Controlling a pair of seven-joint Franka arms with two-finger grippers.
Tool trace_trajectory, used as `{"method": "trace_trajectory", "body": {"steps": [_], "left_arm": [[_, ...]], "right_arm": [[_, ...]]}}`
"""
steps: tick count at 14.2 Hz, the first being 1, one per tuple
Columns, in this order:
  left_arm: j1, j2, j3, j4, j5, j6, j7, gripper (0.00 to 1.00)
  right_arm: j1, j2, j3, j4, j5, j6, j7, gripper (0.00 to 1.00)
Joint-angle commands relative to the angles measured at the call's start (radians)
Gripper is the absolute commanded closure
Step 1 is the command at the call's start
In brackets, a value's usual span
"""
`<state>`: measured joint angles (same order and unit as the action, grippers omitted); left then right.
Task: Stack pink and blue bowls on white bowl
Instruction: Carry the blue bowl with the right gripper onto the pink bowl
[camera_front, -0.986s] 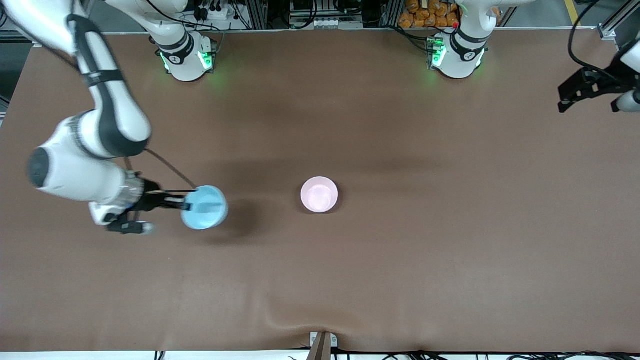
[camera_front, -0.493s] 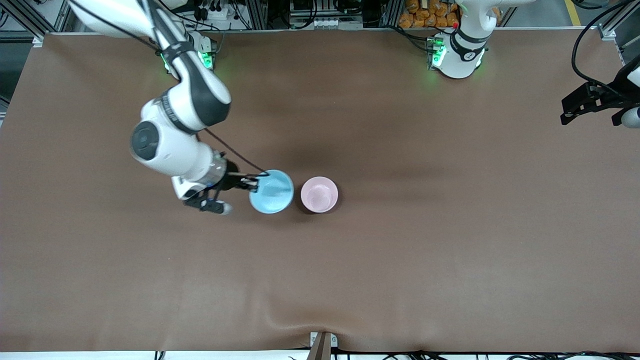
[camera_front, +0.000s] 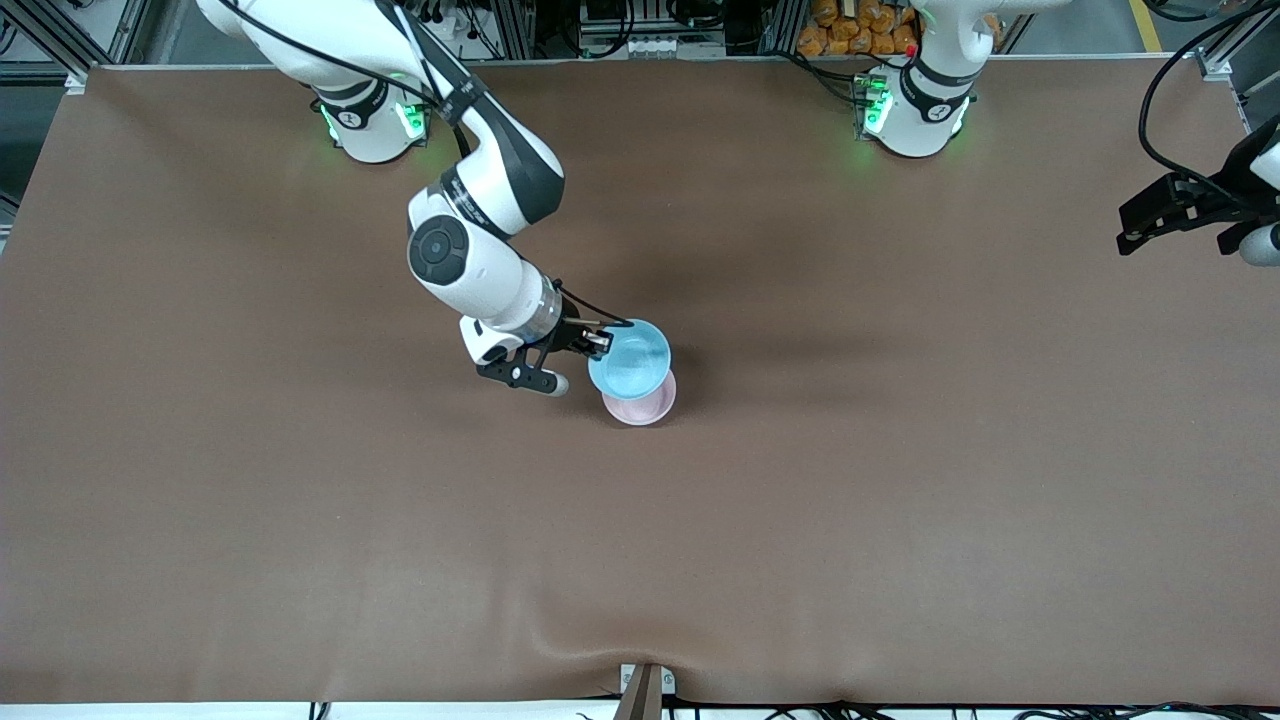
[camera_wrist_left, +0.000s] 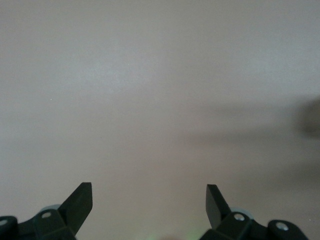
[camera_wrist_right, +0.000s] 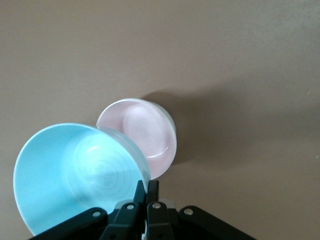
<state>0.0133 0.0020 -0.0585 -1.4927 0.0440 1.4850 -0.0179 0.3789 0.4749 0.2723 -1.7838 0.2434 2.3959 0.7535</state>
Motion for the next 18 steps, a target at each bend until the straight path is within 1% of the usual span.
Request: {"method": "trace_trajectory", "body": {"steps": [1, 6, 7, 10, 11, 15, 16, 17, 18], "left_arm": [[0.027, 0.007, 0.000, 0.005, -0.055, 0.001, 0.024, 0.00], [0.025, 0.007, 0.003, 0.003, -0.053, -0.002, 0.004, 0.00], [0.025, 0.009, 0.000, 0.003, -0.049, -0.002, -0.004, 0.00], [0.024, 0.007, 0.000, 0.002, -0.043, -0.003, -0.010, 0.00], [0.025, 0.009, -0.001, 0.002, -0.042, -0.005, -0.010, 0.00], [0.017, 0.016, -0.001, 0.006, -0.042, -0.005, -0.004, 0.00], [0.016, 0.018, -0.001, 0.008, -0.042, -0.005, 0.001, 0.00], [0.016, 0.022, -0.001, 0.009, -0.041, -0.005, 0.001, 0.00], [0.014, 0.023, -0.001, 0.012, -0.039, -0.005, 0.004, 0.00]], "right_arm": [[0.018, 0.016, -0.013, -0.003, -0.049, 0.022, 0.010, 1.00], [0.063, 0.070, -0.034, -0.003, -0.061, 0.121, 0.012, 1.00], [0.087, 0.074, -0.059, -0.003, -0.061, 0.127, 0.013, 1.00], [0.196, 0.097, -0.163, -0.002, -0.061, 0.150, 0.013, 1.00], [0.218, 0.102, -0.185, -0.002, -0.061, 0.151, 0.015, 1.00], [0.222, 0.106, -0.186, -0.002, -0.061, 0.166, 0.017, 1.00], [0.222, 0.108, -0.186, -0.002, -0.061, 0.166, 0.017, 0.71], [0.222, 0.108, -0.186, -0.002, -0.061, 0.166, 0.015, 0.21], [0.222, 0.106, -0.186, -0.002, -0.061, 0.164, 0.015, 0.00]]}}
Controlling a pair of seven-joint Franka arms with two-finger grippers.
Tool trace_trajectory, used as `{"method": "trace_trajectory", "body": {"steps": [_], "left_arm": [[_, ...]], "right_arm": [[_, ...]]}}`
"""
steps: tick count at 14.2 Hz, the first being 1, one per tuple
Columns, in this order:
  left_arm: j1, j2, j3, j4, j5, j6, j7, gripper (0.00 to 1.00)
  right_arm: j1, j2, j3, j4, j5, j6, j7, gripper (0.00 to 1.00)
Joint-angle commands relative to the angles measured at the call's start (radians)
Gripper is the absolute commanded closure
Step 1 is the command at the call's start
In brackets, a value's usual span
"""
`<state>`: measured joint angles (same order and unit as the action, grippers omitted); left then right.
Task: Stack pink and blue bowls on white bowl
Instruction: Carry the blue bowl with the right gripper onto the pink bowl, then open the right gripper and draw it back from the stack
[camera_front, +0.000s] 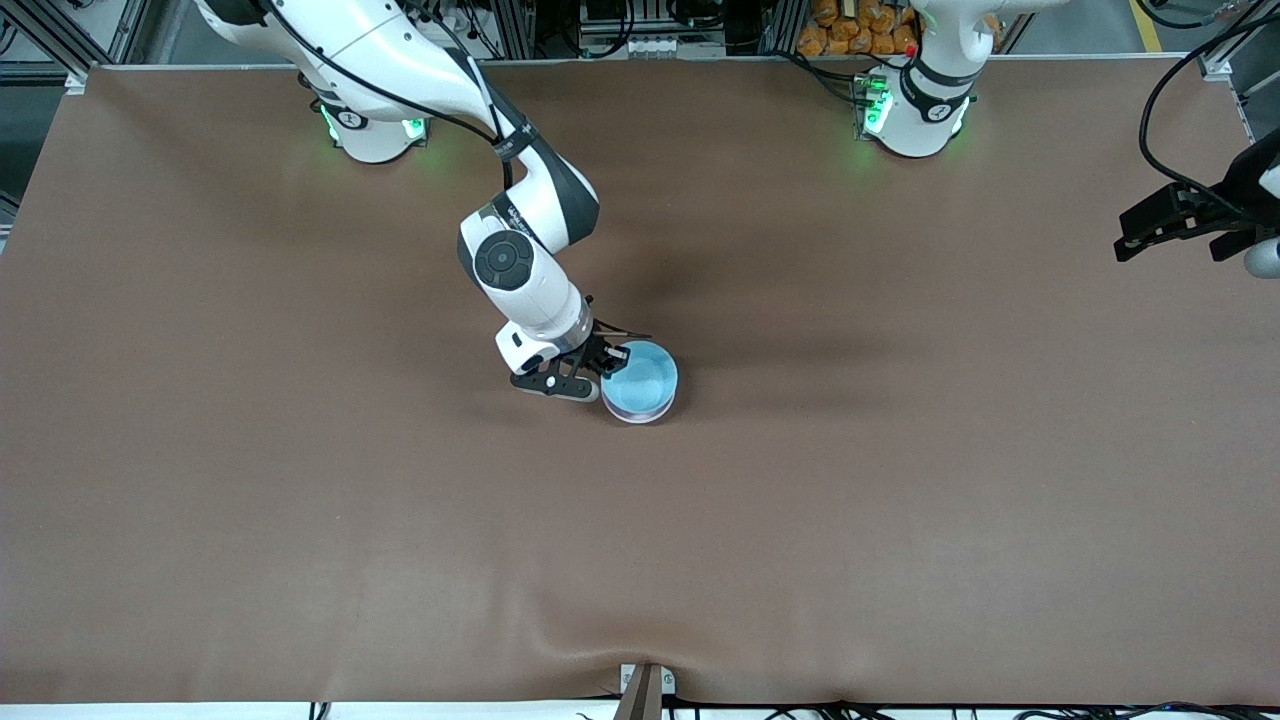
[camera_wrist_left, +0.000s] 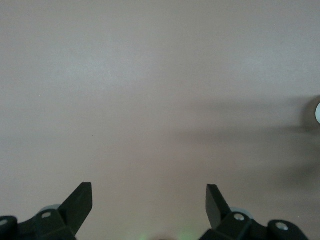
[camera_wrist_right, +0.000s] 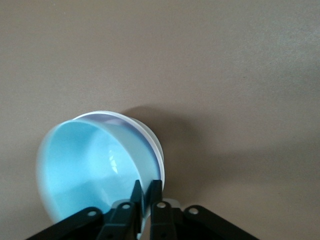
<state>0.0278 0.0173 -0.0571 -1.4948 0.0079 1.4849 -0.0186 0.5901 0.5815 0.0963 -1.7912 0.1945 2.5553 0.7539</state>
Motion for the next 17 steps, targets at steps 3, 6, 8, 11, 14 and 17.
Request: {"method": "trace_trajectory", "body": {"steps": [3, 6, 8, 11, 14, 17], "left_arm": [[-0.002, 0.013, -0.003, 0.018, -0.003, -0.005, 0.005, 0.00], [0.000, 0.013, -0.003, 0.016, -0.008, -0.005, 0.002, 0.00], [-0.002, 0.013, -0.004, 0.016, -0.012, -0.005, 0.000, 0.00], [0.000, 0.015, -0.003, 0.015, -0.014, -0.005, 0.003, 0.00], [-0.003, 0.015, -0.004, 0.015, -0.014, -0.005, 0.000, 0.00], [-0.006, 0.013, -0.004, 0.015, -0.016, -0.005, -0.001, 0.00]], "right_arm": [[-0.007, -0.026, -0.010, 0.012, -0.012, -0.013, 0.010, 0.00], [-0.068, -0.109, -0.015, 0.018, -0.012, -0.140, -0.004, 0.00], [-0.131, -0.158, -0.014, 0.016, -0.017, -0.216, -0.045, 0.00], [-0.246, -0.225, -0.013, 0.016, -0.017, -0.352, -0.131, 0.00], [-0.375, -0.279, -0.013, 0.015, -0.017, -0.437, -0.310, 0.00], [-0.507, -0.344, -0.015, 0.013, -0.017, -0.529, -0.535, 0.00]]}}
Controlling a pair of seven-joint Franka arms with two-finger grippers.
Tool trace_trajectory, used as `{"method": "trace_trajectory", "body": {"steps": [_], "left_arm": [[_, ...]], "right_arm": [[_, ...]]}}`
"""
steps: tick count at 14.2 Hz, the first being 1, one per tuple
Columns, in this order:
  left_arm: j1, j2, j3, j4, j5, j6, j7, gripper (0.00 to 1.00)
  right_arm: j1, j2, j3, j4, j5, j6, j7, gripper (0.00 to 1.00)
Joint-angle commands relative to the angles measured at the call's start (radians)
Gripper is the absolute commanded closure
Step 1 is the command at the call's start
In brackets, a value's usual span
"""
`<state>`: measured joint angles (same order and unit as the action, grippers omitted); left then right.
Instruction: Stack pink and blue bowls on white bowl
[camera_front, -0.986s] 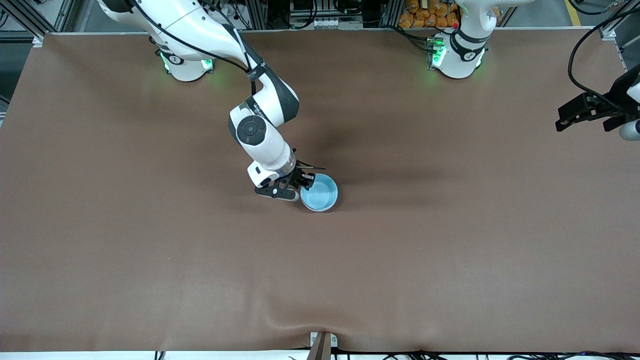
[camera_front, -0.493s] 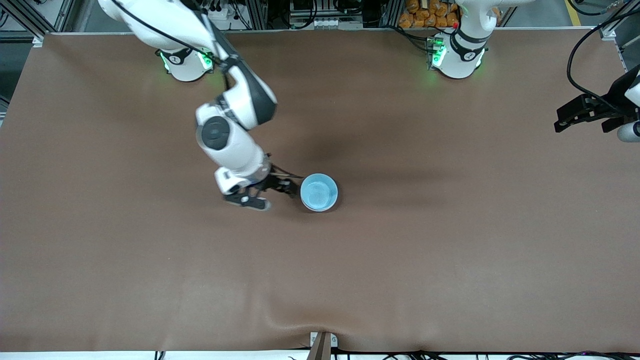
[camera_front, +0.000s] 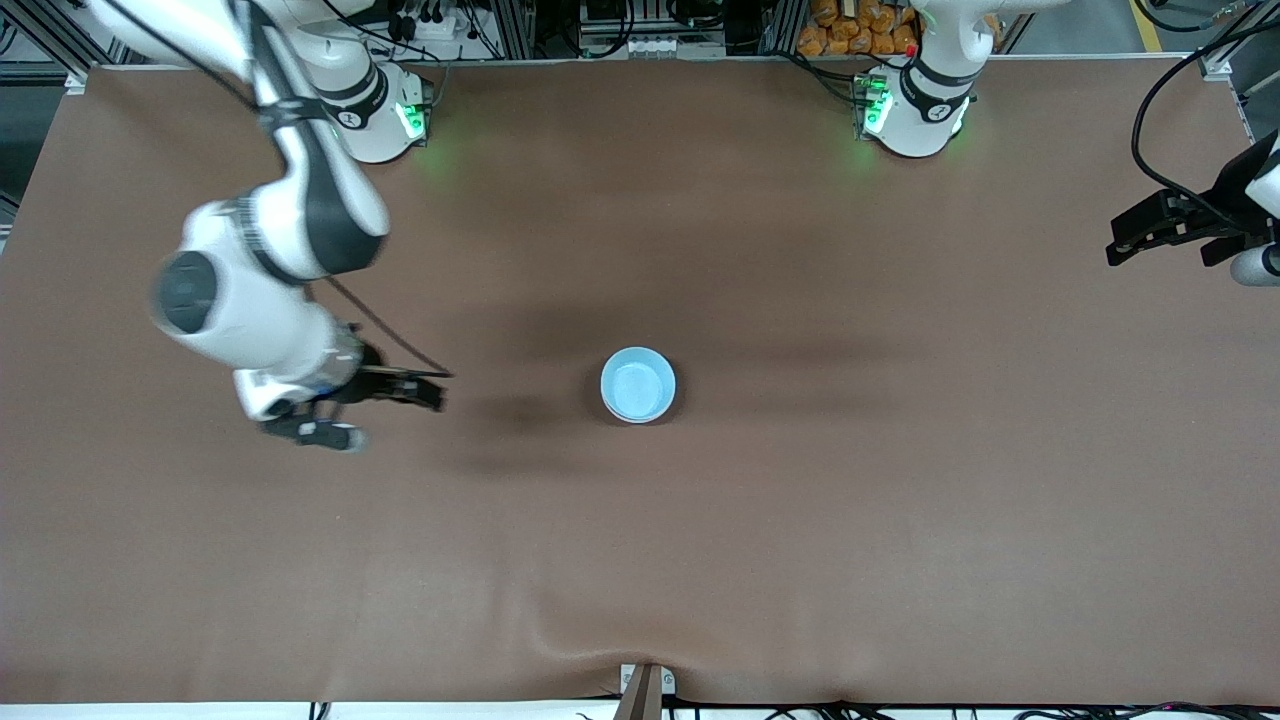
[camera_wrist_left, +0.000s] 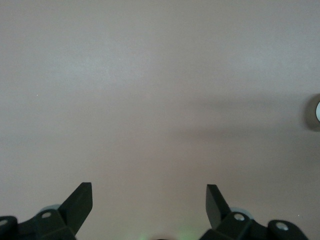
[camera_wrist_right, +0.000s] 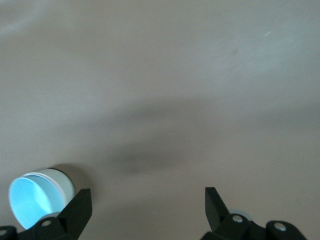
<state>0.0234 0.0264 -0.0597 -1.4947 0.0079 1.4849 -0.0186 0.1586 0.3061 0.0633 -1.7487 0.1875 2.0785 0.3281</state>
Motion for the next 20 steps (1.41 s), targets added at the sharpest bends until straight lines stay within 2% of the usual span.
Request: {"method": "trace_trajectory", "body": {"steps": [1, 2, 6, 10, 15, 20], "left_arm": [[-0.002, 0.006, -0.002, 0.014, -0.016, -0.005, -0.003, 0.00], [-0.003, 0.006, -0.002, 0.014, -0.016, -0.005, -0.003, 0.00], [-0.005, 0.006, -0.003, 0.016, -0.017, -0.012, -0.004, 0.00], [-0.008, 0.004, -0.008, 0.016, -0.017, -0.012, -0.004, 0.00], [-0.007, 0.004, -0.009, 0.014, -0.017, -0.014, -0.003, 0.00], [-0.008, 0.006, -0.009, 0.013, -0.017, -0.014, -0.003, 0.00]], "right_arm": [[-0.115, -0.102, 0.020, -0.031, -0.010, -0.093, -0.171, 0.00], [-0.137, -0.137, 0.018, -0.034, -0.014, -0.136, -0.214, 0.00], [-0.169, -0.263, 0.007, -0.026, -0.138, -0.279, -0.280, 0.00], [-0.183, -0.274, -0.023, 0.084, -0.143, -0.429, -0.372, 0.00], [-0.180, -0.274, -0.098, 0.156, -0.143, -0.512, -0.454, 0.00], [-0.179, -0.274, -0.100, 0.215, -0.143, -0.606, -0.432, 0.00]]}}
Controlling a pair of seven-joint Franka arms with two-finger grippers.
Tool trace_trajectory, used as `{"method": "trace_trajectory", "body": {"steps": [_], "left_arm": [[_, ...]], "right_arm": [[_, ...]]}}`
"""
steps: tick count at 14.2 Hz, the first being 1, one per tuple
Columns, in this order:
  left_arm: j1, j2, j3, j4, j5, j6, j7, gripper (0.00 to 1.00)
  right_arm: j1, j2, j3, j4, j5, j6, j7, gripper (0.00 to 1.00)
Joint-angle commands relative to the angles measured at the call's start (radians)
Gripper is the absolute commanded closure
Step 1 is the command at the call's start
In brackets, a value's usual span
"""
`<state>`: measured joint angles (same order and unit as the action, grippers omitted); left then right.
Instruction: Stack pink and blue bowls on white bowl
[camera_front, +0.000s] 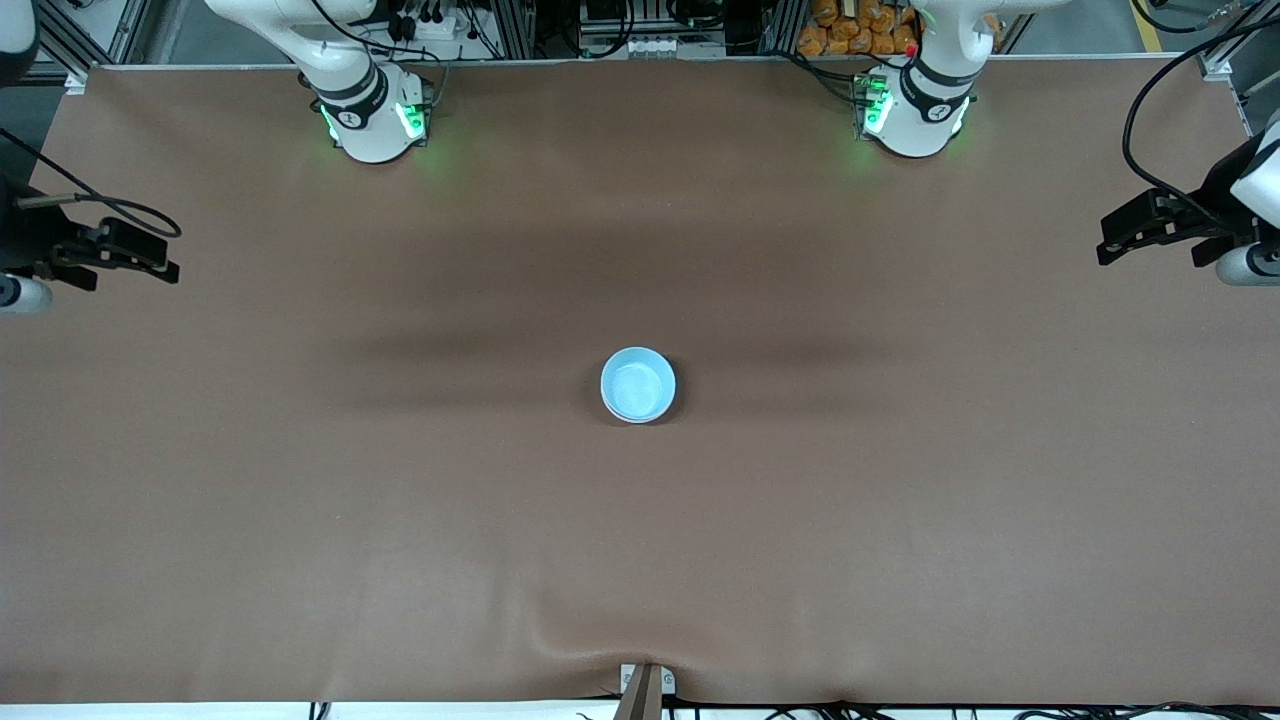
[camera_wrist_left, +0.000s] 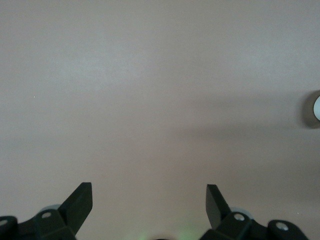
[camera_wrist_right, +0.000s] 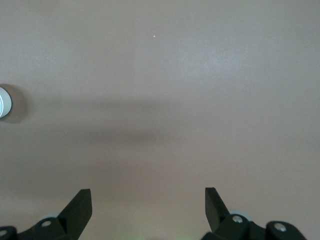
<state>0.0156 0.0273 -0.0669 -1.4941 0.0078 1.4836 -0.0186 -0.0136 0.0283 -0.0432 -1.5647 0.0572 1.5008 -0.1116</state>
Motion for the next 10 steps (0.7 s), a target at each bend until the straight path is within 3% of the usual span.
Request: {"method": "trace_trajectory", "body": {"steps": [1, 10], "left_arm": [[0.000, 0.005, -0.002, 0.014, -0.017, -0.012, -0.003, 0.00], [0.001, 0.005, -0.002, 0.011, -0.017, -0.012, -0.001, 0.00]], "right_arm": [[-0.009, 0.004, 0.006, 0.031, -0.014, -0.028, 0.029, 0.00], [-0.011, 0.005, 0.009, 0.032, -0.014, -0.047, 0.072, 0.00]]}}
